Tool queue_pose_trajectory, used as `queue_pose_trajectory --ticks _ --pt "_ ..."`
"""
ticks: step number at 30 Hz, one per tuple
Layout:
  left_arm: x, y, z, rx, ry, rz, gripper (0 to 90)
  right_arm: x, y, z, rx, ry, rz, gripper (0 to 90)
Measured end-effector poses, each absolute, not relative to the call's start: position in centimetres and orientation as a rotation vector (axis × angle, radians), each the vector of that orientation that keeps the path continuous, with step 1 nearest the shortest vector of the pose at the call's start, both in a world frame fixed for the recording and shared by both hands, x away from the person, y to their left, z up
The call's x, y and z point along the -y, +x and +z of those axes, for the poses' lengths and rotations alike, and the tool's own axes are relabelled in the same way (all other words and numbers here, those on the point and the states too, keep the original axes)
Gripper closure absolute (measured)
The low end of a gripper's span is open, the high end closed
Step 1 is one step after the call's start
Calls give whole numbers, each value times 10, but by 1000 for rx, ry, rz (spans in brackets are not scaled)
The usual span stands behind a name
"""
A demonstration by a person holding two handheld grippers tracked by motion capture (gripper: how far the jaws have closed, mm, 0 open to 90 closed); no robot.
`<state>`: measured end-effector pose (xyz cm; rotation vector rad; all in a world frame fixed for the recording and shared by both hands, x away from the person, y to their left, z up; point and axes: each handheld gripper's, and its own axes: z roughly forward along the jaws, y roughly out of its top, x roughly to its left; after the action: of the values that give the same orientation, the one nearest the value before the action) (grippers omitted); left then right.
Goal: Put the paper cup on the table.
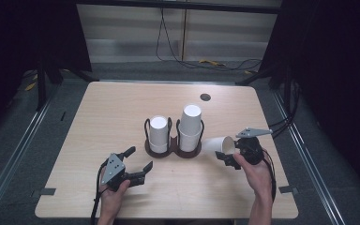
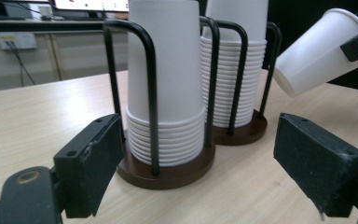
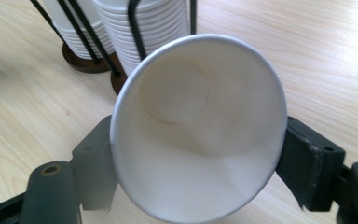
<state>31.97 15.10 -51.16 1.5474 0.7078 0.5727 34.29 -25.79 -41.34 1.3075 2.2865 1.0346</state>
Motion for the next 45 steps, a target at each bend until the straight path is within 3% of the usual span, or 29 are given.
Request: queue_pose_trajectory --ticks 14,30,45 --pt "-152 316 -513 -678 1529 590 154 277 368 -393 -2363 1351 812 231" --pt "-152 314 -513 -683 1505 597 154 269 409 -378 -2484 1367 502 215" --pt "-153 315 -513 -688 1507 606 154 254 438 -391 -2626 1345 241 207"
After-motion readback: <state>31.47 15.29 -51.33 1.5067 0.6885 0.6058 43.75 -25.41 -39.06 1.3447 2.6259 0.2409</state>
